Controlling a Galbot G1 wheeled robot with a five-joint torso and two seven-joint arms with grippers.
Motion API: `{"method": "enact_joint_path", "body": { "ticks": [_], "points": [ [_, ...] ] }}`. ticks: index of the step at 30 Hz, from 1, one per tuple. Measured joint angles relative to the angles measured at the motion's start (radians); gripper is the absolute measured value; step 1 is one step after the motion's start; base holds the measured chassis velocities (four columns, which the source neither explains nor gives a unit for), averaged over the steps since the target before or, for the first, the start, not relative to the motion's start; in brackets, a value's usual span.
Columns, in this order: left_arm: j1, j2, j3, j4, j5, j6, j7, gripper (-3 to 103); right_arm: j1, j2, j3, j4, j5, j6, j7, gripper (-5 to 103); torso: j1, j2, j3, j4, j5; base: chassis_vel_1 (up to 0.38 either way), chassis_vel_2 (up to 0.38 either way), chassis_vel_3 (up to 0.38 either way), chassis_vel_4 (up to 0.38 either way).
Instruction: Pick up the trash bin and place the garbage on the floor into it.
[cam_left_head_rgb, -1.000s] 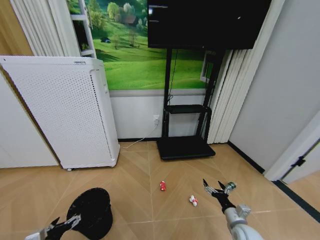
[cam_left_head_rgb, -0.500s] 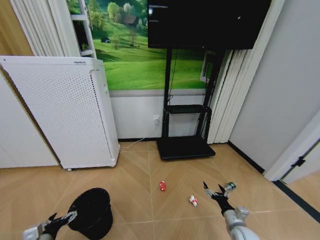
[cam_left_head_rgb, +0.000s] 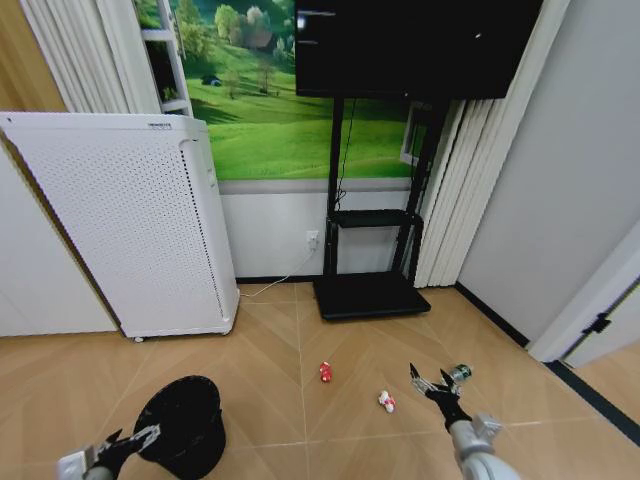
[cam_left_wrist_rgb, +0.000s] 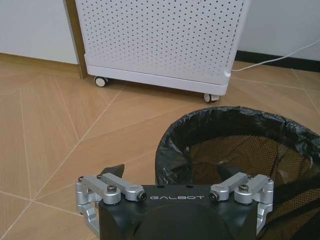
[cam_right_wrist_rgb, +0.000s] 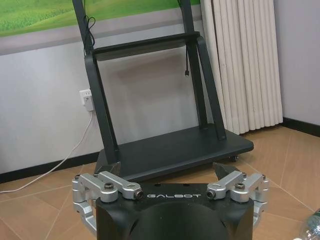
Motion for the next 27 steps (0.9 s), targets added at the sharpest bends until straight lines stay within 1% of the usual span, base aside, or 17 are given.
{"method": "enact_joint_path", "body": {
  "ticks": [6, 9, 10, 11, 13, 14, 16, 17, 20, 21, 24, 25, 26, 27],
  "points": [
    [-0.001, -0.003, 0.002, 0.01, 0.0, 0.002, 0.001, 100, 0.004, -0.002, -0.002, -0.001, 0.001, -0.003, 0.0, 100, 0.0, 0.0, 0.0, 0.0, 0.0, 0.0, 0.0, 0.0, 0.0],
    [-0.007, -0.007, 0.007, 0.014, -0.004, 0.014, 0.0, 100, 0.005, -0.004, -0.002, -0.005, 0.003, -0.004, -0.001, 100, 0.0, 0.0, 0.0, -0.0001, 0.0, 0.0, 0.0, 0.0, 0.0],
    [-0.009, -0.01, 0.01, 0.014, -0.007, 0.02, 0.0, 103, 0.005, -0.005, -0.002, -0.006, 0.004, -0.004, -0.001, 100, 0.0, 0.0, 0.0, -0.0002, 0.0, 0.0, 0.0, 0.0, 0.0],
    [-0.009, -0.01, 0.01, 0.014, -0.007, 0.02, 0.0, 103, 0.005, -0.005, -0.002, -0.006, 0.004, -0.004, -0.001, 100, 0.0, 0.0, 0.0, -0.0002, 0.0, 0.0, 0.0, 0.0, 0.0],
    [-0.014, -0.017, 0.014, 0.02, -0.003, 0.026, 0.0, 98, 0.005, -0.008, -0.001, -0.008, 0.008, -0.004, -0.002, 100, 0.0, 0.0, 0.0, -0.0002, 0.0, 0.0, 0.0, 0.0, 0.0],
    [-0.014, -0.017, 0.014, 0.02, -0.003, 0.026, 0.0, 98, 0.005, -0.008, -0.001, -0.008, 0.008, -0.004, -0.002, 100, 0.0, 0.0, 0.0, -0.0002, 0.0, 0.0, 0.0, 0.0, 0.0],
    [-0.017, -0.024, 0.015, 0.026, 0.006, 0.034, -0.004, 88, 0.006, -0.011, 0.001, -0.014, 0.01, -0.003, -0.005, 100, 0.0, 0.0, 0.0, -0.0001, 0.0, 0.0, 0.0, 0.0, 0.0],
    [-0.017, -0.024, 0.015, 0.026, 0.006, 0.034, -0.004, 88, 0.006, -0.011, 0.001, -0.014, 0.01, -0.003, -0.005, 100, 0.0, 0.0, 0.0, -0.0001, 0.0, 0.0, 0.0, 0.0, 0.0],
    [-0.017, -0.026, 0.015, 0.027, 0.008, 0.042, -0.003, 72, 0.008, -0.011, 0.001, -0.022, 0.013, 0.003, -0.007, 100, 0.0, 0.001, 0.0, -0.0001, 0.0001, 0.0, 0.0, 0.0, 0.0],
    [-0.017, -0.026, 0.015, 0.027, 0.008, 0.042, -0.003, 72, 0.008, -0.011, 0.001, -0.022, 0.013, 0.003, -0.007, 100, 0.0, 0.001, 0.0, -0.0001, 0.0001, 0.0, 0.0, 0.0, 0.0],
    [-0.022, -0.028, 0.015, 0.033, 0.006, 0.032, 0.0, 56, 0.011, -0.01, 0.0, -0.031, 0.008, 0.02, -0.016, 100, 0.0, 0.001, 0.0, -0.0001, 0.0, 0.0, 0.0, 0.0, 0.0],
    [-0.022, -0.028, 0.015, 0.033, 0.006, 0.032, 0.0, 56, 0.011, -0.01, 0.0, -0.031, 0.008, 0.02, -0.016, 100, 0.0, 0.001, 0.0, -0.0001, 0.0, 0.0, 0.0, 0.0, 0.0],
    [-0.025, -0.028, 0.015, 0.035, 0.004, 0.028, 0.0, 50, 0.013, -0.011, 0.0, -0.032, 0.008, 0.022, -0.017, 100, 0.0, 0.001, 0.0, -0.0001, 0.0, 0.0, 0.0, 0.0, 0.0],
    [-0.025, -0.028, 0.015, 0.035, 0.004, 0.028, 0.0, 50, 0.013, -0.011, 0.0, -0.032, 0.008, 0.022, -0.017, 100, 0.0, 0.001, 0.0, -0.0001, 0.0, 0.0, 0.0, 0.0, 0.0]
  ]
}}
